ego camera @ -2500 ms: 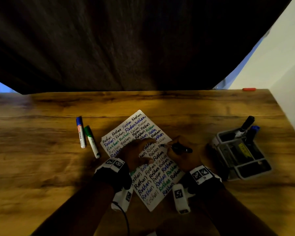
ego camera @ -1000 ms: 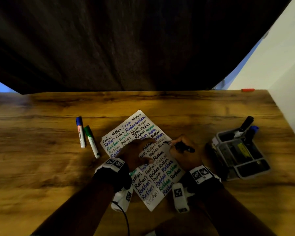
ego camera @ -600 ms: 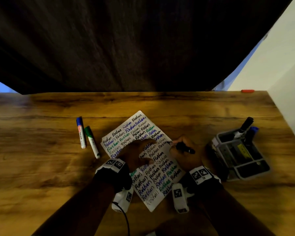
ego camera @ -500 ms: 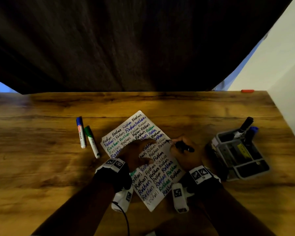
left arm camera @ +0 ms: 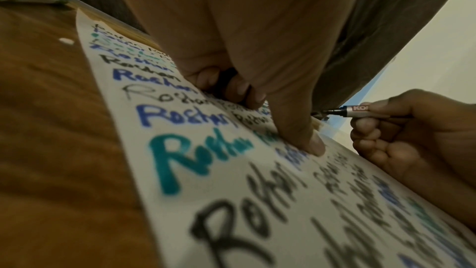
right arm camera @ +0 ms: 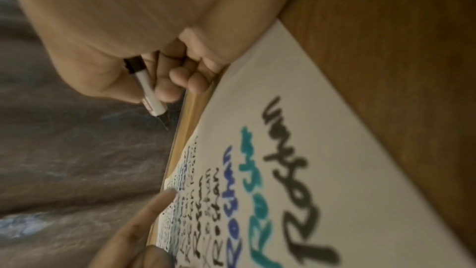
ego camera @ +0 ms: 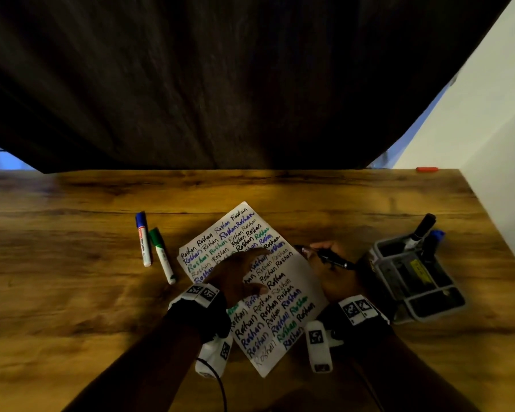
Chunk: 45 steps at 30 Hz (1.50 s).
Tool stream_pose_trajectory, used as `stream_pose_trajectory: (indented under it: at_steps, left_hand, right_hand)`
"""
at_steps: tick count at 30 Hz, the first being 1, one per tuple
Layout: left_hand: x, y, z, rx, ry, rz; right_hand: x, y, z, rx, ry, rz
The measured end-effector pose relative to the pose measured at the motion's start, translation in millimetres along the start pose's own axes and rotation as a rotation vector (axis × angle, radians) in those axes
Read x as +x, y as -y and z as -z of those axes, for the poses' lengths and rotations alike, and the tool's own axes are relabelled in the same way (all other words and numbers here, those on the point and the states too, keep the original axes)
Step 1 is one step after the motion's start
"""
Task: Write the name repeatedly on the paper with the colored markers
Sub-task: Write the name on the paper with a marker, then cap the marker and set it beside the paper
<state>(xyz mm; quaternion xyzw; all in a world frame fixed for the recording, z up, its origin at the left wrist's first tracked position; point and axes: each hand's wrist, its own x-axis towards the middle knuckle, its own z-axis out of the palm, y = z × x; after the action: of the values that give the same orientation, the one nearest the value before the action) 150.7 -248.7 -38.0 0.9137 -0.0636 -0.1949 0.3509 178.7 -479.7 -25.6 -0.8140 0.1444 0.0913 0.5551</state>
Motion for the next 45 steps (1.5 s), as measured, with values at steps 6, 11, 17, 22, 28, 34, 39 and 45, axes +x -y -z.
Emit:
stream_pose_trajectory:
  at_steps: [6, 11, 17, 22, 28, 34, 39, 45]
  left_hand:
    - [1.0, -0.5, 4.4, -0.073, -0.040, 0.040]
    - [-8.2, -10.6, 10.7, -0.215, -0.168, -0.055]
    - [-16.6, -40.4, 6.7, -0.337, -0.236, -0.192]
    - [-19.7, -60.0, 8.3, -0.306, -0.238, -0.233]
    - [-21.0, -60.6, 6.3, -0.283, -0.190, -0.247]
    - [-25.8, -78.4, 11.2, -0.231, -0.267, -0.193]
    - [-21.0, -98.8, 11.1, -0.198, -0.297, -0.175]
    - [-18.5, -99.5, 12.9, -0.184, -0.282, -0.210]
  right_hand:
    - [3.2, 14.3, 6.8, 0.127, 0.046, 0.243]
    - [-18.5, 39.3, 25.1, -0.014, 0.158, 0.334]
    - [-48.1, 63.5, 22.6, 0.041, 0.256, 0.371]
    - [-52.8, 66.9, 22.3, -0.014, 0.184, 0.454]
    - [-55.7, 62.8, 14.5, -0.162, 0.193, 0.564]
    - [-67.0, 73.4, 15.6, -0.192, 0.208, 0.569]
    - [-69.1, 69.7, 20.4, -0.141, 0.043, 0.506]
    - [-64.1, 67.2, 29.1, -0.044, 0.183, 0.359]
